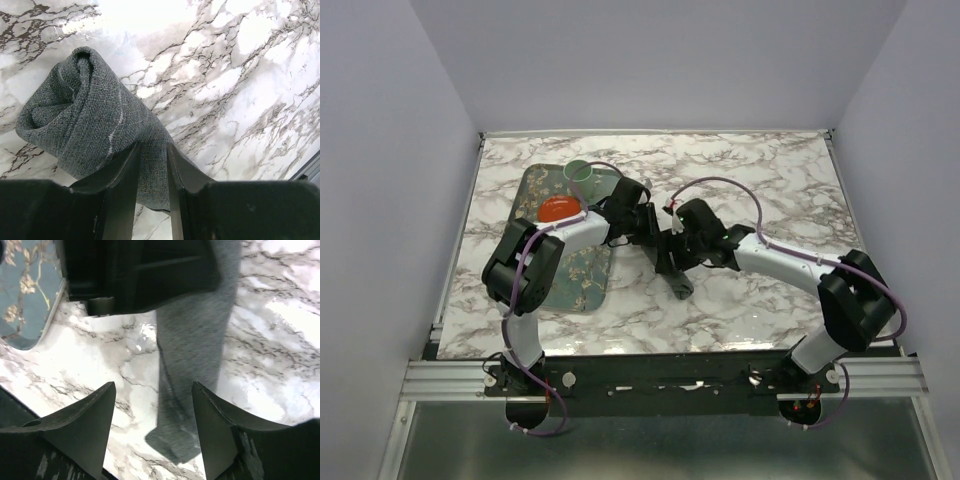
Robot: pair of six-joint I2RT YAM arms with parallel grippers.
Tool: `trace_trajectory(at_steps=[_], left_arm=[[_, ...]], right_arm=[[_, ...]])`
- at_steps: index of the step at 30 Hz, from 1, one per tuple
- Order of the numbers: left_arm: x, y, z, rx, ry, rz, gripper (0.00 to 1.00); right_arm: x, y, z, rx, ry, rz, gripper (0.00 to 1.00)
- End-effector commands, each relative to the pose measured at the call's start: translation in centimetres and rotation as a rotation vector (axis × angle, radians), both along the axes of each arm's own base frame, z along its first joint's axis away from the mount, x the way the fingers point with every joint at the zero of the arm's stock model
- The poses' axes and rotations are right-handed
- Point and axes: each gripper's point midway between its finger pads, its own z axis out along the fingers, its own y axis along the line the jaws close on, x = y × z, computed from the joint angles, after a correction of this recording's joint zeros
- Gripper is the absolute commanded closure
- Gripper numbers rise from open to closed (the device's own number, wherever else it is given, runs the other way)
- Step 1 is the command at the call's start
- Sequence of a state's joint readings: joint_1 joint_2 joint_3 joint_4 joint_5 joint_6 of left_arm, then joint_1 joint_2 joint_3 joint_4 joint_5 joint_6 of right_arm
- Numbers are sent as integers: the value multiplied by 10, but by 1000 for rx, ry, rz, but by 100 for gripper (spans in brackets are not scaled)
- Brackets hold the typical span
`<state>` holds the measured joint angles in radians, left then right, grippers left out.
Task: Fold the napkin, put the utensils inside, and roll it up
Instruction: Roll the napkin with the utensil
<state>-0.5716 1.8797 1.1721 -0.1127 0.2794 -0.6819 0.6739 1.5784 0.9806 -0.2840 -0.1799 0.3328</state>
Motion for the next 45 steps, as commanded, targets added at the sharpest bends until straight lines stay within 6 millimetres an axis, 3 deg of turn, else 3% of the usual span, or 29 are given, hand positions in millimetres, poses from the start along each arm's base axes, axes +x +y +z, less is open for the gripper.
trace_trajectory(at_steps=[1,3,4,11,16,23,31,35,41,45], left_arm=[[0,8,-16,41,17,12,64],[0,8,-16,34,22,13,64],[0,8,-16,34,20,14,64],[0,8,-15,29,23,16,64],[0,7,-16,19,31,16,64],[-1,6,-17,1,44,15,64],[5,8,-7,-15,34,22,61],[12,11,1,-45,35,30,57],[31,16,28,-90,5,43,54],[45,16,57,-127,-42,48,53]], right_arm=[[6,-13,-12,-343,-173,-86,28],[11,-15,-11,-421,-225,-109,25],[11,-5,-9,-429,-246,-92,25],[11,9,-22,-574,-318,-43,23],[16,2,-29,-692,-388,-57,23],[18,-5,-41,-745,-400,-64,36],[10,-5,-47,-649,-365,-73,50],[4,-14,-59,-583,-283,-76,55],[5,-19,-60,-388,-172,-91,56],[8,-24,-61,-244,-87,-103,57]])
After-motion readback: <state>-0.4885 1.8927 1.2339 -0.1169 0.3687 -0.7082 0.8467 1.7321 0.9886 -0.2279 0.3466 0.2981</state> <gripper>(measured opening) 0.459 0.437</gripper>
